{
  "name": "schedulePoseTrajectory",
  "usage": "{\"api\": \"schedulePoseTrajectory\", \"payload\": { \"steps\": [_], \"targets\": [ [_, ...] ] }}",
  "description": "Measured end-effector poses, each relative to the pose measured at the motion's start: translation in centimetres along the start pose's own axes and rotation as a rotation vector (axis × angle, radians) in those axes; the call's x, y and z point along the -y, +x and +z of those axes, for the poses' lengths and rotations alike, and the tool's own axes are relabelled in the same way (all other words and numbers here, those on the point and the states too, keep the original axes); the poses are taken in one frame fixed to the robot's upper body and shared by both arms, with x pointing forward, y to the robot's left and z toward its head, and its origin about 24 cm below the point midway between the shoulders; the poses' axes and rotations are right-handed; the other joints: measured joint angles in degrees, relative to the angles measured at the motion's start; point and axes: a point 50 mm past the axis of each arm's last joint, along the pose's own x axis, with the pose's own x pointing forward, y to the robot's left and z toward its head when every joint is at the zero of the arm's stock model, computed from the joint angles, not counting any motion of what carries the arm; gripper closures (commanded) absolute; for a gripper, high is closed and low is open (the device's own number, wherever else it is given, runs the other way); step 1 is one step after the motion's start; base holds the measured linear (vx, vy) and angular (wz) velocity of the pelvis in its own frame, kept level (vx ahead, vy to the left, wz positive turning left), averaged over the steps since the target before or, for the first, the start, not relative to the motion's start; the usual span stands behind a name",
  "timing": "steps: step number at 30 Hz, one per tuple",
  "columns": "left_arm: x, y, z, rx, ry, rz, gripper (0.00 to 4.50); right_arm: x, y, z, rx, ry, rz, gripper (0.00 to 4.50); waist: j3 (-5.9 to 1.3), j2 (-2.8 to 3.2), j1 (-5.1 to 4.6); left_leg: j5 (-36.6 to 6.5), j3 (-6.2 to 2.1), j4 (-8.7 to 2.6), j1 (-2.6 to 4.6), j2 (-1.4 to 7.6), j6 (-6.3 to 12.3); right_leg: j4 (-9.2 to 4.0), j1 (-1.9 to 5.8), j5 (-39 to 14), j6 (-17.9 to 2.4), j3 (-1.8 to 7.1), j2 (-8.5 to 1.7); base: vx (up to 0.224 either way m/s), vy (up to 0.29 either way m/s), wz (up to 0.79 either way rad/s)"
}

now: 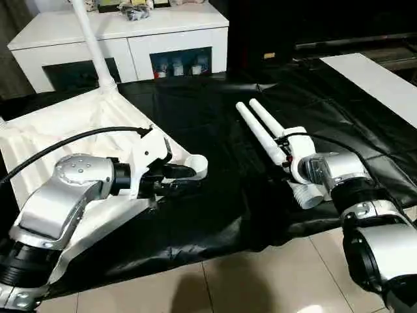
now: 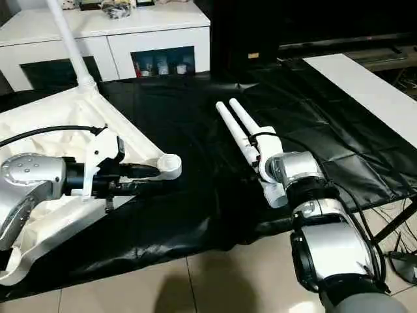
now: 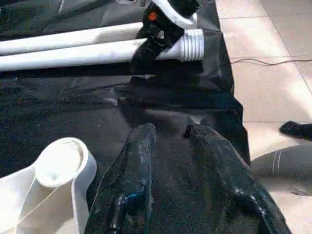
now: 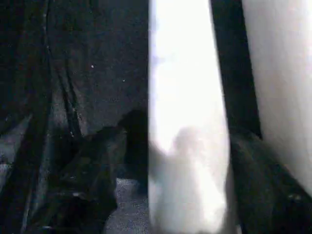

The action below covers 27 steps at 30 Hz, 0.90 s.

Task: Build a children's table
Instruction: Pick table leg

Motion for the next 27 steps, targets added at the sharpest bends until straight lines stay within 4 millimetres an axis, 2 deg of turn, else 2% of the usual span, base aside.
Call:
{"api": "schedulePoseTrajectory", "payload": {
  "steps": [12,16,17,18,21,23,25,27],
  "targets": [
    [-0.7,-0.2,-0.1,-0.007,0.019,0.092,3.01,0.1,0.1,0.1,0.045,0.15,0.041,2.49,0.05,-0.09,0.02,0.0,0.0,-0.01,-0.05,0.01,-0.01,0.0,-0.04,0.0,0.0,-0.02,0.0,0.0,0.0,0.0],
    [-2.6,-0.6,0.5,0.018,-0.001,0.244,3.01,0.0,0.1,0.1,0.061,0.212,0.08,2.63,0.13,-0.15,0.06,0.0,0.0,0.0,-0.14,0.0,-0.04,0.01,-0.11,0.0,0.0,-0.04,0.01,0.0,0.0,0.0],
    [-3.1,-0.7,0.8,0.033,-0.013,0.287,2.74,0.0,0.0,0.2,0.069,0.225,0.09,2.65,0.15,-0.13,0.1,0.0,0.01,-0.01,-0.16,0.0,-0.04,-0.01,-0.11,0.0,0.0,-0.04,0.0,0.0,0.0,0.0],
    [-3.8,-0.5,1.1,0.062,-0.048,0.354,2.67,0.0,-0.1,0.4,0.084,0.238,0.106,2.66,0.19,-0.15,0.25,0.0,0.01,0.0,-0.21,-0.01,-0.04,0.0,-0.12,0.0,0.0,-0.05,0.0,0.0,0.0,0.0],
    [-5.5,0.1,2.2,0.225,-0.244,0.488,2.61,-1.2,-0.9,2.7,0.24,0.21,0.217,2.68,0.28,-0.25,0.24,0.1,0.01,0.04,-0.41,-0.01,0.02,-0.04,-0.25,0.1,0.0,-0.07,0.0,0.0,0.0,0.0],
    [-5.2,1.8,3.3,0.369,-0.388,0.44,2.31,-2.3,-2.3,5.0,0.44,0.087,0.286,2.68,0.35,-0.36,0.44,0.1,0.01,0.07,-0.54,-0.01,0.38,-0.09,-0.33,0.1,0.0,-0.09,-0.01,0.0,0.0,0.0],
    [-4.7,3.2,3.7,0.425,-0.468,0.384,2.26,-3.7,-3.7,6.8,0.561,-0.028,0.338,2.68,0.36,-0.46,0.51,0.2,-0.01,0.1,-0.81,-0.01,0.53,-0.09,-0.54,0.1,0.0,-0.13,0.02,0.0,0.0,0.0],
    [-4.8,3.9,4.0,0.475,-0.541,0.375,2.16,-4.8,-4.6,7.3,0.639,-0.117,0.374,2.68,0.37,-0.58,0.83,0.2,-0.02,0.16,-1.05,-0.01,0.59,-0.06,-0.76,0.1,0.0,-0.18,0.04,0.0,0.0,0.0]
  ]
}}
